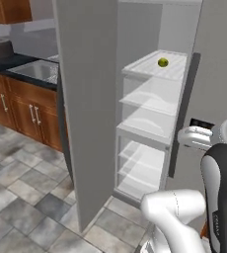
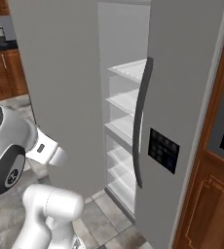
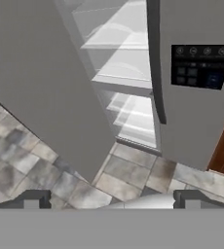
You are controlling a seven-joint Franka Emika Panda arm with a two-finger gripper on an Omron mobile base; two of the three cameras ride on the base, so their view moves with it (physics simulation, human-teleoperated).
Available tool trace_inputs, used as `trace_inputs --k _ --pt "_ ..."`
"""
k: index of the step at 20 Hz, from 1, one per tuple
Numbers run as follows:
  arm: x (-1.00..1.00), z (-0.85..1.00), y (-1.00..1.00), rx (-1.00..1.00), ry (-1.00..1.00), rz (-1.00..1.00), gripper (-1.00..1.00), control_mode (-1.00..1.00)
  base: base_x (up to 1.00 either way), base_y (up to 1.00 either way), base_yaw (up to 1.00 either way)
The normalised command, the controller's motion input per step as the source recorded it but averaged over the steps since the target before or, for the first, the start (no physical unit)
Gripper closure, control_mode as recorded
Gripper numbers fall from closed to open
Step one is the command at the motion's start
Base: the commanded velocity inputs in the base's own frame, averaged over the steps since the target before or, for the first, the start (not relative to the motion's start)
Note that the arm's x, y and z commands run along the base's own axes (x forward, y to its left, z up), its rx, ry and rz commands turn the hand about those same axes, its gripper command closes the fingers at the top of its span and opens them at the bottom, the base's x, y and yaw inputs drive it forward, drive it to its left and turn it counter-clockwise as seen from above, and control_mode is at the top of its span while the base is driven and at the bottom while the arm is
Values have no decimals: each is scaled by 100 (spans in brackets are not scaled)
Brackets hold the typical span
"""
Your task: Retrieve the pear and banana from the fridge and place them into the bowl on the dining table.
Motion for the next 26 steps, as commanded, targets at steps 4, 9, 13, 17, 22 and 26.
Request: trace_inputs --k 4,9,13,17,22,26 --pt "0 0 0 0 0 0 -100 100 46 0 -21" --pt "0 0 0 0 0 0 -100 100 55 0 -22" --pt "0 0 0 0 0 0 -100 100 60 0 -21" --pt "0 0 0 0 0 0 -100 100 66 3 -21" --pt "0 0 0 0 0 0 -100 100 68 18 -22" --pt "0 0 0 0 0 0 -100 100 63 42 -23"
